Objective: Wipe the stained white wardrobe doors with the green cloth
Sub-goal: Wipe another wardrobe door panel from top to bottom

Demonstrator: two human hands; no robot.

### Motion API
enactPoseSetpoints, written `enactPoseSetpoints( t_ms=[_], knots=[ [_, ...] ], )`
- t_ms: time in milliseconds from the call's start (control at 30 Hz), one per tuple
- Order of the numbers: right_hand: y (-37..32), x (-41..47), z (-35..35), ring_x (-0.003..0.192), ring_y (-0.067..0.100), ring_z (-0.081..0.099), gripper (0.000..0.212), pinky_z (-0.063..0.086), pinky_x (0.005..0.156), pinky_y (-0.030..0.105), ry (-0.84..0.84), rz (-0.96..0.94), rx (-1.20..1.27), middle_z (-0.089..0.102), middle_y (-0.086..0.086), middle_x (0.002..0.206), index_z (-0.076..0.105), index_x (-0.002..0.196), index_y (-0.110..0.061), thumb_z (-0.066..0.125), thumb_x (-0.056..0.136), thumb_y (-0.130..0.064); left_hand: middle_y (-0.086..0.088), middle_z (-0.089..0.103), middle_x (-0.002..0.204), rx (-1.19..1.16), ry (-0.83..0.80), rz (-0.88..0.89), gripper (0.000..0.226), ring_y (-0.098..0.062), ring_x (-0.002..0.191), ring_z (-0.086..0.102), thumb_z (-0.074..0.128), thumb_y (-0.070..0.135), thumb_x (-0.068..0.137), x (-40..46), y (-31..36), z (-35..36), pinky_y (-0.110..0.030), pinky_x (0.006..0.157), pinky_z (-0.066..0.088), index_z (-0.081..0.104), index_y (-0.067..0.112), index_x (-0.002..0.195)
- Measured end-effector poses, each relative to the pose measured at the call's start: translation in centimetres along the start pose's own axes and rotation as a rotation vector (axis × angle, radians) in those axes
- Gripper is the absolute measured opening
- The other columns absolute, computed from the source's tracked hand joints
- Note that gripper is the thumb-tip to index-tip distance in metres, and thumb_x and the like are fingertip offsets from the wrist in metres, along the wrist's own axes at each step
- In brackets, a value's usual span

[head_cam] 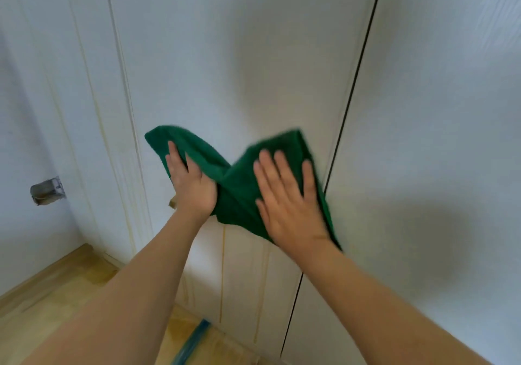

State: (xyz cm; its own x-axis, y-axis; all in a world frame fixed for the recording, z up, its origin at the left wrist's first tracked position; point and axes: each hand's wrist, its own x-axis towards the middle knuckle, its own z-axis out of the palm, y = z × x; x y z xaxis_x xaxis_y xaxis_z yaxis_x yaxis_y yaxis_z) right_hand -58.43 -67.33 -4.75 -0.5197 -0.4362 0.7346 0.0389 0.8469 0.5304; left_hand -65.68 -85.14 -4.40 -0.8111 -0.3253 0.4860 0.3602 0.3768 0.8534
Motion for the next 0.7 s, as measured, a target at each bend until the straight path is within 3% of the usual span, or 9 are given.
enactPoseSetpoints(
  t_ms=[100,200,267,333,400,467,567,633,700],
  knots=[
    [-0.3,-1.9,0.9,0.152,0.028,0.009,0.068,-0.013,0.119,0.056,-0.049,-0.137,-0.002,0.007,0.011,0.165,0.015,0.158,-0.007,0.039,0.103,-0.040,-0.026,0.024,0.155,-0.061,-0.034,-0.032,0.064,-0.048,0.144,0.026,0.041,0.062,0.088,0.1,-1.9,-0.3,-0.061,0.118,0.028,0.013,0.047,0.143],
    [2.1,4.0,-0.9,0.150,0.026,0.017,0.061,-0.003,0.121,0.056,0.085,-0.138,0.014,0.019,0.008,0.163,0.026,0.155,-0.009,0.040,0.102,-0.036,-0.020,0.031,0.154,-0.125,-0.037,-0.095,0.089,-0.042,0.143,0.030,0.043,0.075,0.088,1.2,-2.7,0.0,-0.059,0.119,0.028,0.024,0.015,0.151],
    [4.0,8.5,-2.0,0.150,0.027,0.020,0.060,0.002,0.119,0.055,0.169,-0.058,0.020,0.022,0.009,0.163,0.029,0.154,-0.008,0.036,0.103,-0.038,-0.016,0.014,0.164,-0.046,-0.019,-0.121,0.071,-0.037,0.152,0.012,0.039,0.056,0.098,1.2,-1.7,0.1,-0.051,0.126,0.012,0.022,0.017,0.155],
    [4.6,9.9,-2.5,0.150,0.030,0.016,0.062,0.002,0.119,0.054,0.194,0.019,-0.033,0.018,0.012,0.163,0.022,0.156,-0.007,0.030,0.105,-0.042,-0.003,-0.009,0.169,0.020,-0.009,-0.109,0.065,-0.023,0.155,-0.010,0.032,0.049,0.106,1.3,-1.6,0.1,-0.041,0.126,-0.005,0.005,0.027,0.161],
    [3.0,7.9,-1.4,0.151,0.032,0.012,0.065,0.001,0.119,0.054,0.170,0.072,-0.071,0.012,0.015,0.164,0.015,0.157,-0.005,0.027,0.105,-0.043,0.000,-0.012,0.169,0.036,-0.010,-0.054,0.064,-0.020,0.155,-0.012,0.029,0.047,0.107,1.7,-2.4,0.1,-0.041,0.126,-0.006,0.000,0.027,0.162],
    [-0.1,3.1,0.5,0.151,0.033,0.008,0.069,-0.006,0.120,0.056,0.093,0.014,-0.087,0.007,0.016,0.164,0.009,0.157,-0.004,0.031,0.105,-0.042,-0.009,0.000,0.169,-0.010,-0.040,-0.026,0.074,-0.029,0.156,-0.002,0.031,0.057,0.102,1.6,-3.0,-0.3,-0.049,0.127,0.005,0.008,0.020,0.161],
    [-3.0,-3.0,2.6,0.152,0.032,0.003,0.077,-0.014,0.119,0.054,-0.042,-0.148,-0.008,0.003,0.016,0.165,0.011,0.157,-0.002,0.052,0.096,-0.027,-0.017,0.014,0.166,-0.054,-0.125,-0.060,0.116,-0.035,0.155,0.011,0.035,0.091,0.078,1.0,-5.2,-1.3,-0.055,0.125,0.017,0.012,0.012,0.160],
    [-3.0,-2.8,2.5,0.152,0.030,0.005,0.077,-0.014,0.119,0.053,-0.073,-0.222,-0.008,0.007,0.014,0.165,0.016,0.156,-0.003,0.056,0.095,-0.027,-0.014,0.016,0.166,0.036,-0.222,-0.019,0.100,-0.035,0.153,0.017,0.049,0.076,0.085,0.8,-6.8,-2.4,-0.056,0.122,0.024,0.003,0.030,0.161],
    [-2.0,0.2,1.6,0.151,0.028,0.015,0.068,-0.012,0.120,0.051,-0.017,-0.254,0.007,0.017,0.012,0.164,0.026,0.155,-0.005,0.052,0.099,-0.033,-0.016,0.030,0.157,-0.022,-0.216,-0.030,0.086,-0.041,0.143,0.035,0.060,0.068,0.087,2.0,-7.6,-3.6,-0.059,0.115,0.036,0.012,0.048,0.155]
  ],
)
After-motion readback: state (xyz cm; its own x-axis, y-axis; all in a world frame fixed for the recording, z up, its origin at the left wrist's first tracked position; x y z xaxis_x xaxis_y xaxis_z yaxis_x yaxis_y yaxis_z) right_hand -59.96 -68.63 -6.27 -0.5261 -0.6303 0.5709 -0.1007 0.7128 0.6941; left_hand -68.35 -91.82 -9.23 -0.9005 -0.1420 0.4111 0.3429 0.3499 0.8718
